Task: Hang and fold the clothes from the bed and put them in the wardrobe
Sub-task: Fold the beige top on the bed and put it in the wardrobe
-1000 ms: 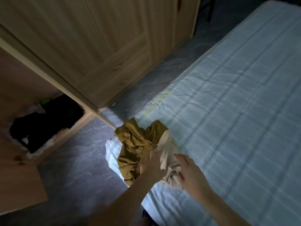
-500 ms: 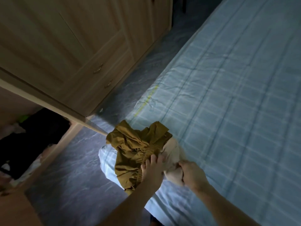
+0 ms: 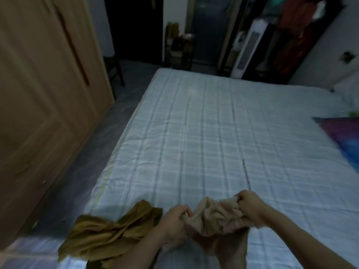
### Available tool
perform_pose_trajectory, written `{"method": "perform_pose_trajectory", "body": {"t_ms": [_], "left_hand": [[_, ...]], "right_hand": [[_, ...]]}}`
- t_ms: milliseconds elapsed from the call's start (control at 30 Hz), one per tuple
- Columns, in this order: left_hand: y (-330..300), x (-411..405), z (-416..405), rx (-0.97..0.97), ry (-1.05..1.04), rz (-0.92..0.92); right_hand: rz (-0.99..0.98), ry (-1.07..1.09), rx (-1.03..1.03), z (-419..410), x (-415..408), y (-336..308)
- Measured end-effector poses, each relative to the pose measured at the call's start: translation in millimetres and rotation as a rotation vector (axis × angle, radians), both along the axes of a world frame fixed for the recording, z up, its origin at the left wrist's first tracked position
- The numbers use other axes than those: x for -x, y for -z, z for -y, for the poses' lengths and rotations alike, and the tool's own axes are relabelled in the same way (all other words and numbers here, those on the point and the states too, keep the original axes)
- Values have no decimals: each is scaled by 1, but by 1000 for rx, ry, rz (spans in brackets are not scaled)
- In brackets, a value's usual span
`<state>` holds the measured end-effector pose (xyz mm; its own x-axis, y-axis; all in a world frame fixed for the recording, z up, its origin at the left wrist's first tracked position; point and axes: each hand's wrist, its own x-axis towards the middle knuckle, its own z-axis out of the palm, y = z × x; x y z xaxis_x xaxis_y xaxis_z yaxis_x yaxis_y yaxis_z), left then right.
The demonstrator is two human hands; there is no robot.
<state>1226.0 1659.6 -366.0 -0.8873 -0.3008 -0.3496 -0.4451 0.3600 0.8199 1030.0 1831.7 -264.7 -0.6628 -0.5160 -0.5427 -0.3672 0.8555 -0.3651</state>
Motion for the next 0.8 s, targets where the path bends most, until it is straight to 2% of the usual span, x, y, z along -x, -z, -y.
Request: {"method": "perform_pose_trajectory", "body": {"t_ms": [100, 233, 333, 367, 433, 533, 600, 733, 800], "left_hand": [[-37, 49, -3, 33, 10, -163], [-85, 107, -1, 53, -309, -364], [-131, 137, -12, 258, -468, -437], [-147, 146, -21, 248, -455, -495], [-184, 157, -47, 74, -333, -625], [-226, 165, -88, -24, -145, -689], [-239, 171, -107, -13, -209, -768], [-249, 182, -129, 98, -556, -960], [-255, 185, -143, 54, -457, -971]], "right_hand": [[16, 47, 86, -16, 20, -59], [144, 164, 247, -43, 33, -121], [161, 257, 440, -57, 48, -149], [182, 286, 508, -62, 54, -157], [286, 344, 643, -67, 64, -170], [479, 452, 838, -66, 72, -184], [507, 533, 931, -64, 79, -193], [395, 664, 1027, -68, 101, -211], [428, 703, 1110, -73, 114, -217]]}}
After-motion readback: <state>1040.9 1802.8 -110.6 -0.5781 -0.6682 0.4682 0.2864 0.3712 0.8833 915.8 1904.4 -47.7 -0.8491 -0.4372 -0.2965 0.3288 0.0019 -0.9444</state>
